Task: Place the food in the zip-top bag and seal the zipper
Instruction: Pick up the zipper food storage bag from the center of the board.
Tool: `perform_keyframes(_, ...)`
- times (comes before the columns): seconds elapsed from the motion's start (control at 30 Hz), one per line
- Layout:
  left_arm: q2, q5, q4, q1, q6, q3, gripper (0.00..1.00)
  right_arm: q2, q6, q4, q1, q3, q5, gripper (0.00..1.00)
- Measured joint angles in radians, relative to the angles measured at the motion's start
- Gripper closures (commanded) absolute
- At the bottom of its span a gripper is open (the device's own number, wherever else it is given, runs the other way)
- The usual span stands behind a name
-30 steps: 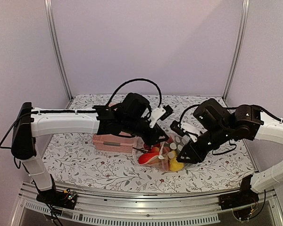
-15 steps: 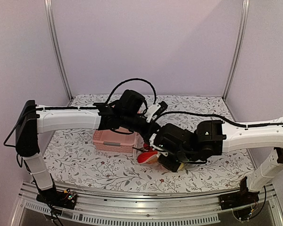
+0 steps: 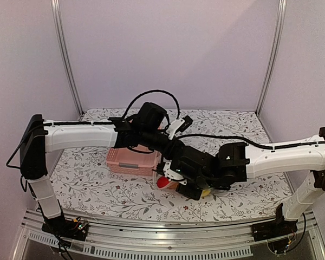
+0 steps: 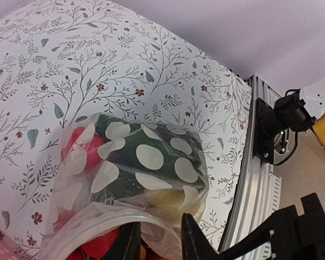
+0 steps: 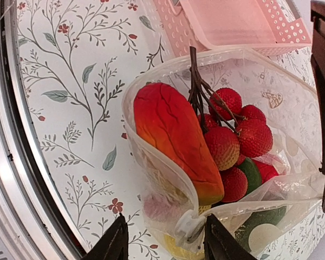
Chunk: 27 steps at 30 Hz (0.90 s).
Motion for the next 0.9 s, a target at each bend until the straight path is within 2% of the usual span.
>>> perform_keyframes(0.3,0.0,0.009,-0.003,0.014,0.001,0.0,0.75,0.064,0.026,-0.019,0.0,0.018,0.141,0.9)
perform_keyframes(0.4,0.0,0.011,-0.005,0.019,0.001,0.001,0.72,0.064,0.042,-0.023,0.0,0.029,0.172,1.0)
perform_keyframes(0.67,-0.016,-0.011,-0.096,0.025,0.035,0.056,0.52,-0.026,0.048,-0.028,0.0,0.036,0.14,1.0)
perform_keyframes(0.8,-0.103,-0.04,-0.171,0.028,0.063,0.055,0.45,-0.129,0.049,-0.036,0.0,0.036,0.114,1.0)
perform_keyframes(0.9,-0.236,-0.06,-0.183,0.031,0.082,0.003,0.43,-0.186,0.05,-0.043,-0.001,0.035,0.1,1.0)
